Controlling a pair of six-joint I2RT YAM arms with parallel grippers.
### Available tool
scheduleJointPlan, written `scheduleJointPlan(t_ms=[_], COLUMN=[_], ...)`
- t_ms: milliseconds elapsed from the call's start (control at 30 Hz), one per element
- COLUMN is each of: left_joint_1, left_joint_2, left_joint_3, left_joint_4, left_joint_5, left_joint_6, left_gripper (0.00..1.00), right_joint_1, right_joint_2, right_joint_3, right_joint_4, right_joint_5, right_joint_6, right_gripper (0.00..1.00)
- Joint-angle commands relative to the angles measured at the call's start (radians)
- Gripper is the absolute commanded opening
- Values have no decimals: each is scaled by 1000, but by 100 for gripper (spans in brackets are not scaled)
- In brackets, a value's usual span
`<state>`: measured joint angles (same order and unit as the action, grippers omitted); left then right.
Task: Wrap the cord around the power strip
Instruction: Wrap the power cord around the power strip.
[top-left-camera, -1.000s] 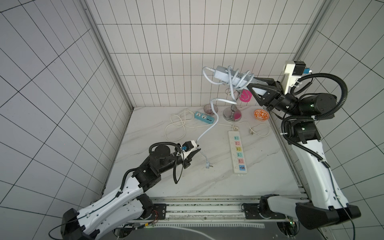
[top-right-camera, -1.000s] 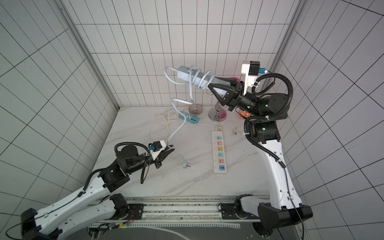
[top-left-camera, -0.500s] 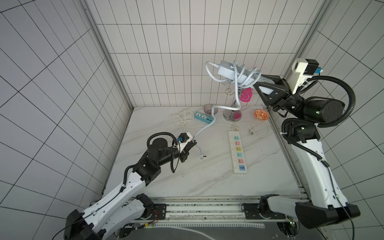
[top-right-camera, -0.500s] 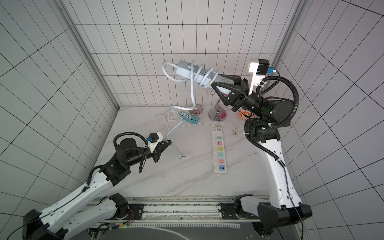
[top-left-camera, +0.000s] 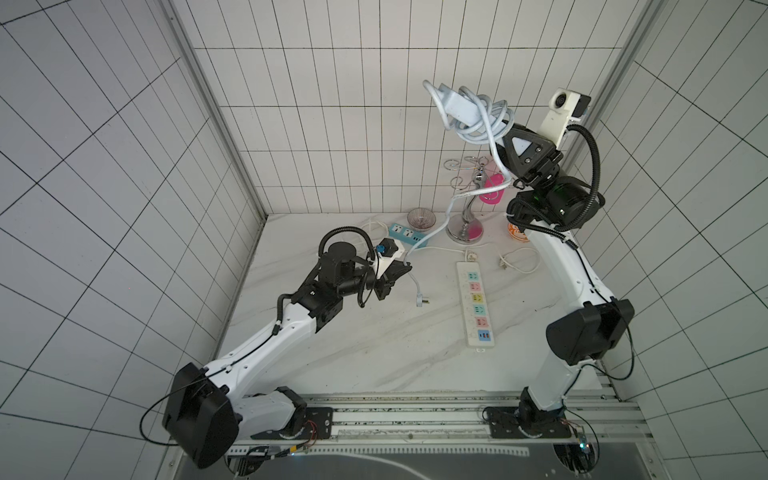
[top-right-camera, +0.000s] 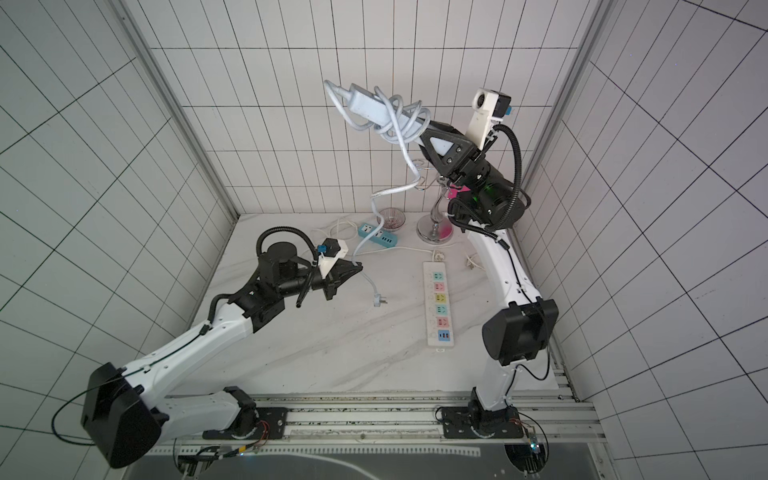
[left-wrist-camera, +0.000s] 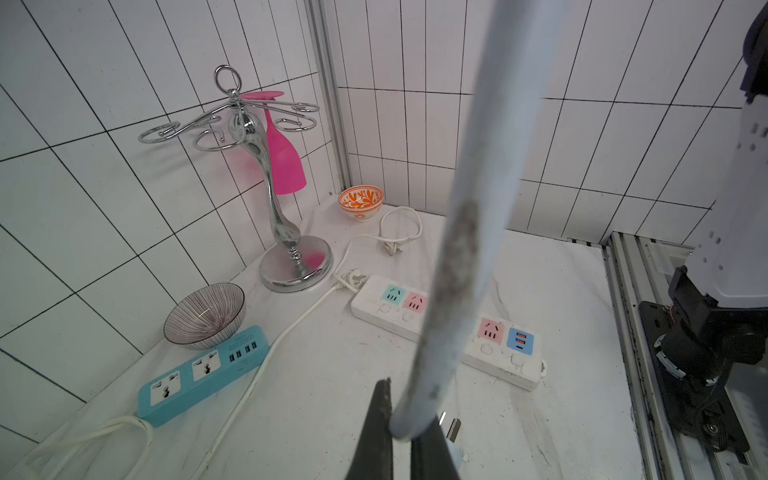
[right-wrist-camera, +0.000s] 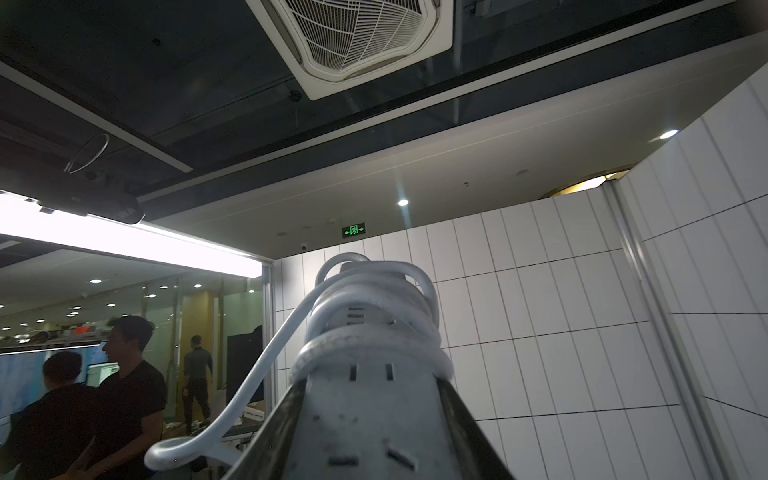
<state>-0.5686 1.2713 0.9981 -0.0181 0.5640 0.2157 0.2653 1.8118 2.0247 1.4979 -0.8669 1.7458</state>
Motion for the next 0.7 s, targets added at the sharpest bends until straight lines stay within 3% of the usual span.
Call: scheduleJointPlan(t_ms=[0, 133, 267, 367, 433, 500, 533, 667], left_joint_1=[44, 160, 301, 394, 441, 461, 466, 468], left_joint_2=[87, 176, 184, 134, 100, 84, 79, 65], left_joint_3=[93, 196, 235, 211, 203, 217, 233, 295], left_joint_4=[-114, -172, -192, -169, -162, -171, -180, -203], left_joint_5=[21, -1, -70, -185, -255, -316, -346, -433], left_joint_6=[50, 44, 14, -10, -12, -1, 9, 33], left_gripper=[0, 0, 0, 0, 0, 0, 0, 0], right_joint_1=[106, 233, 331, 370, 423, 476, 494, 526], right_joint_2=[-10, -1, -132, -345, -476, -526, -531, -519], right_joint_3=[226, 230, -31, -364, -490, -494, -492, -558], right_joint_4=[270, 282, 249, -35, -460, -877, -995, -1087], right_joint_5=[22, -109, -280, -373, -435, -466, -472, -502], right_joint_6=[165, 187, 97, -238, -620, -945, -1027, -1078], right_gripper=[0, 0, 0, 0, 0, 0, 0, 0])
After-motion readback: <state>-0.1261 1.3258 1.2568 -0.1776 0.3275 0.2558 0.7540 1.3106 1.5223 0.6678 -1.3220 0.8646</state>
